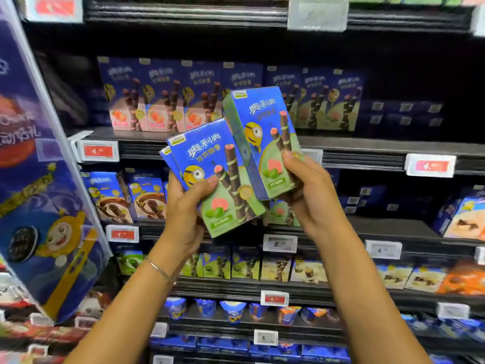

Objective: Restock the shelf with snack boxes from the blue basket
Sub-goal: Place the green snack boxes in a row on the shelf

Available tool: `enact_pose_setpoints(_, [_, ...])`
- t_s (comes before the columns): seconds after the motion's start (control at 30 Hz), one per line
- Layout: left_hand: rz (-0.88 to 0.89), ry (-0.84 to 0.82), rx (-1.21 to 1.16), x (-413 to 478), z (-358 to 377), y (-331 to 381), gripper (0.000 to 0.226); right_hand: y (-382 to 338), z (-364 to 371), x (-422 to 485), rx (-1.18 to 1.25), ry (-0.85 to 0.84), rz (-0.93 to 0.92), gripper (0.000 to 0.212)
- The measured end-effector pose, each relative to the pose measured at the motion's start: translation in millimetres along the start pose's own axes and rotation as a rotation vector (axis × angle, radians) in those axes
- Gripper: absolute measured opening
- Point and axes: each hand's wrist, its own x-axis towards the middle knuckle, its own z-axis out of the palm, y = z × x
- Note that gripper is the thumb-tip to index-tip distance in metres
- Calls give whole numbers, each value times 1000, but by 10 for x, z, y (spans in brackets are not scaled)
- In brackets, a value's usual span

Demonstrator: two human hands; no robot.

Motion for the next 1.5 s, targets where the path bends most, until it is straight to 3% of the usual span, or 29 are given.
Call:
enact_pose_setpoints(0.1, [-6,-25,-29,231,141,157,78,-405,-226,280,-117,106,-129,1])
enact_pose_setpoints(0.17, [-50,-28,-80,357,274,248,75,-617,-401,518,-236,196,-164,13])
enact_pose_setpoints(0.23, [-63,-39,-87,443,418,299,80,-751,-564,771,-338,215,-136,5])
enact_pose_setpoints(0.3, [-71,-55,-83,485,594,350,88,-831,-693,1012,-483,204,-93,22])
enact_pose_setpoints(0.37, [-100,-64,-117,551,732,375,86,-879,-802,1225,-617,190,-100,14])
enact_pose_setpoints(0.43, [-106,-62,-115,620,836,384,85,-900,-916,1411,-736,228,-109,22])
enact_pose_setpoints(0.57, [-47,-64,-74,637,1003,411,105,-891,-1173,1677,-923,281,-87,23])
enact_pose_setpoints(0.63, [-55,-74,-96,672,1050,409,98,-889,-1259,1760,-1062,295,-68,17])
enact_pose_setpoints(0.7, [-74,-81,-106,719,1084,381,85,-877,-1306,1825,-1239,320,-70,31])
enact_pose_setpoints(0.77, [-66,-75,-93,736,1108,360,87,-862,-1307,1881,-1378,312,-66,36])
enact_pose_setpoints(0.87, [-32,-79,-59,721,1155,366,102,-842,-1248,1966,-1475,258,-31,34])
enact_pose_setpoints(1.07, [-15,-99,-30,798,1202,365,104,-819,-1094,2070,-1586,166,29,37])
enact_pose_setpoints(1.23, [-49,-79,-37,868,1192,333,83,-814,-989,2137,-1636,129,124,38])
enact_pose_setpoints(1.5, [-18,-80,-35,898,1134,320,90,-777,-981,2206,-1686,146,114,37])
